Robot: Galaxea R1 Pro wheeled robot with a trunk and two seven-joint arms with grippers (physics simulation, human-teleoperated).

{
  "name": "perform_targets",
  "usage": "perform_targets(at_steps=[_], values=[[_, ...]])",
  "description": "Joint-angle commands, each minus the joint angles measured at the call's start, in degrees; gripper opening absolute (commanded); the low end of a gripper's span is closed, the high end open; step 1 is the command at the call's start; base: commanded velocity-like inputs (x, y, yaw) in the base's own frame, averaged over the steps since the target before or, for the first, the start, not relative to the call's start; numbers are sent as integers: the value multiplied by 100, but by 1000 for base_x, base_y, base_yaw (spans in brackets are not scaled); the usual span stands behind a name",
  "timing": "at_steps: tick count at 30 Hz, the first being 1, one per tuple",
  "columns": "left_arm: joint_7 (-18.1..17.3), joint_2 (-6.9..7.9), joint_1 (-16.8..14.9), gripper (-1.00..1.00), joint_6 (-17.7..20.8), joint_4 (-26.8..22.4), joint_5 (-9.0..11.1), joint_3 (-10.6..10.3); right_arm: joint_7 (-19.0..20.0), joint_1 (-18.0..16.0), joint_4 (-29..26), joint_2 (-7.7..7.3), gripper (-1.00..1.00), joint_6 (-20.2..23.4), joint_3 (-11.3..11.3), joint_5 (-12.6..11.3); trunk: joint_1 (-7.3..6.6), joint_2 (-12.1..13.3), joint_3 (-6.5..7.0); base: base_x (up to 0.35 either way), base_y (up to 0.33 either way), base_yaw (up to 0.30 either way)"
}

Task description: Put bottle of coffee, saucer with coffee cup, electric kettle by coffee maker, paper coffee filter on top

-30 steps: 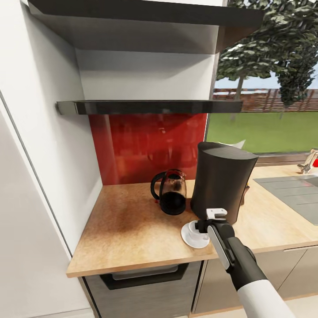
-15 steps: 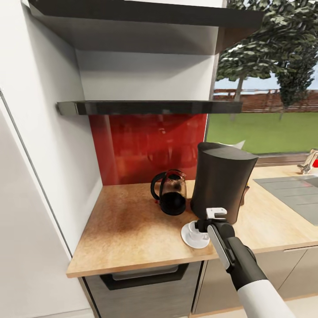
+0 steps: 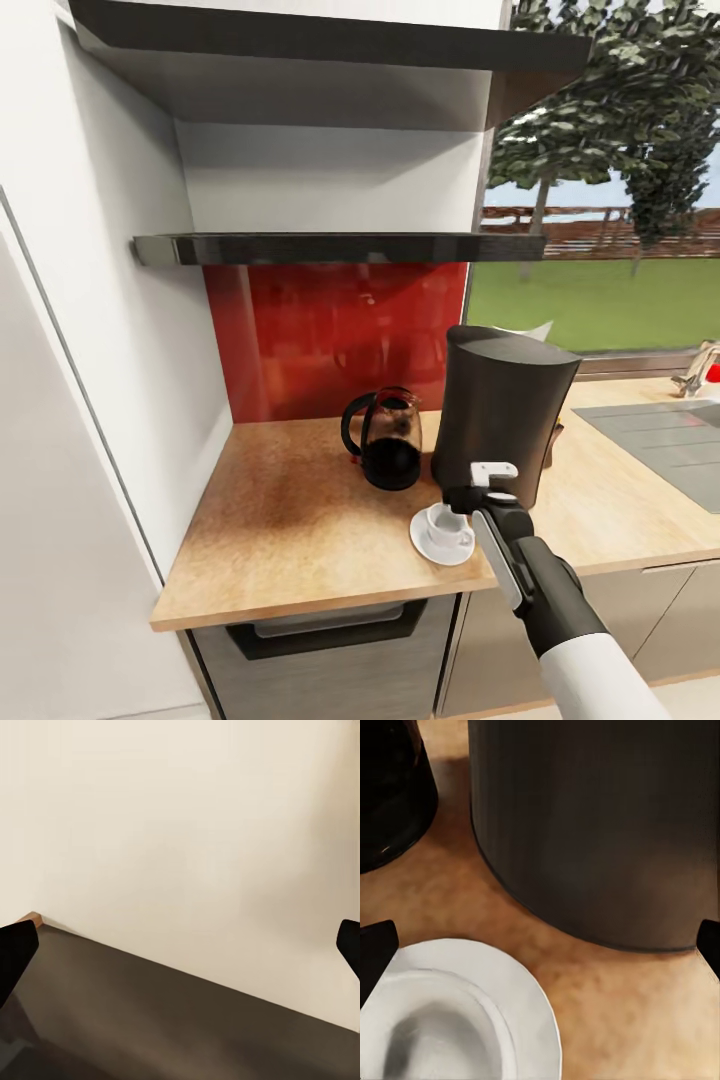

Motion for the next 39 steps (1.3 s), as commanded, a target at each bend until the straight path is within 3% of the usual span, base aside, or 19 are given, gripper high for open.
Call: perform_targets(at_steps=[1,9,25,30,35,39], values=[[4,-1,-3,100,-28,7,48,-27,-55,-5,-4,-2,100,-2,10,-60,2,-8,-8,0,0,0],[4,-1,-3,100,-29,6,48,-27,-58,-5,0,-3,100,-18,10,-60,2,-8,-4,0,0,-17],[48,-1,-3,100,-22,6,52,-19,-64,2,17,24,100,-18,28,-60,2,-8,64,0,0,-208],[40,-1,-5,100,-22,6,51,-19,-64,12,392,3,100,-220,-24,-68,2,-8,65,0,0,-276],[39,-2,-3,100,-30,2,48,-24,-64,21,1109,-79,100,-647,-885,-55,2,-8,63,0,0,-285],[24,-9,-3,100,-31,-2,47,-27,-64,22,1928,-459,100,-849,-1151,-57,2,-8,56,0,0,-285]])
